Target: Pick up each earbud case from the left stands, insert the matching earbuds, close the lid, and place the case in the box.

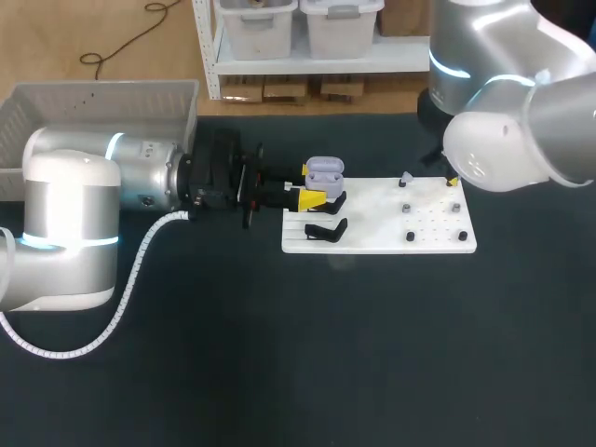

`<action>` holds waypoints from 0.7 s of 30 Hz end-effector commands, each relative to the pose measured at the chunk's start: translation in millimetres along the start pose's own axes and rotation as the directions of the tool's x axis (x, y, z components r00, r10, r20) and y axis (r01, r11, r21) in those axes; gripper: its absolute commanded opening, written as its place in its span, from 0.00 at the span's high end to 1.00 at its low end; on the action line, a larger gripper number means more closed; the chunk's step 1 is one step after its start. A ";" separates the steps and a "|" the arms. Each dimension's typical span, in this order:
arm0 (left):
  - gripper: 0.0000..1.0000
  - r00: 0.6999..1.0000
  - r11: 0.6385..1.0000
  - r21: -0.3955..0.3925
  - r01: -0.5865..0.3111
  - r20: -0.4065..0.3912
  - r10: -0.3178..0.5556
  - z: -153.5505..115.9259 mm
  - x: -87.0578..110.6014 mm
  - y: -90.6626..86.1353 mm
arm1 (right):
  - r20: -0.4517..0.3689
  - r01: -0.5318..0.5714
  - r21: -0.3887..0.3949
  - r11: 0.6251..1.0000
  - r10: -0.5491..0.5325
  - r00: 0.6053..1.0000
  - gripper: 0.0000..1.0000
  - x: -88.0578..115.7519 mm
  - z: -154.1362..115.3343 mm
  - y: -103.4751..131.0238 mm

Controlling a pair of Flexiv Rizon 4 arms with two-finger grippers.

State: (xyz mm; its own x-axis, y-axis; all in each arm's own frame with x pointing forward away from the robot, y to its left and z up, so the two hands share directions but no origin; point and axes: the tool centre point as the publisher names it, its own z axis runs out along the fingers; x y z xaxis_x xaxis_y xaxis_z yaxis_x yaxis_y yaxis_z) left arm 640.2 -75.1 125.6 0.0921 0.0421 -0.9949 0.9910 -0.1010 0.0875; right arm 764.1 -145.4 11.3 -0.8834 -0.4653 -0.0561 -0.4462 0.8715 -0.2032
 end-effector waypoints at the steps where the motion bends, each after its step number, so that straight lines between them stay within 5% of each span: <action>1: 1.00 1.000 1.000 -0.006 -0.002 0.000 0.002 0.3 0.1 -1.5 | 0.000 -0.001 0.000 1.000 0.001 1.000 1.00 -0.1 -1.2 0.0; 9: 1.00 1.000 1.000 -0.006 -0.002 0.000 0.002 0.3 0.1 -1.5 | -0.019 -0.026 0.025 0.999 0.026 0.999 1.00 6.7 -29.1 -4.8; 21: 1.00 1.000 1.000 -0.006 -0.002 0.000 0.002 0.3 0.1 -1.5 | -0.201 -0.113 -0.014 0.994 0.108 0.974 1.00 29.2 -103.8 10.9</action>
State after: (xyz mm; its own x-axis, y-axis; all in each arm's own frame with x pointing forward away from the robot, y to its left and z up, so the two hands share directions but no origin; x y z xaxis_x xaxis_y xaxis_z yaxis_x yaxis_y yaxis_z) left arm 640.2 -75.1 125.6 0.0921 0.0421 -0.9949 0.9910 -0.1010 0.0875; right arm 719.3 -140.9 86.0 -0.9349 -0.3441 0.0870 -0.3546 0.9164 -0.1857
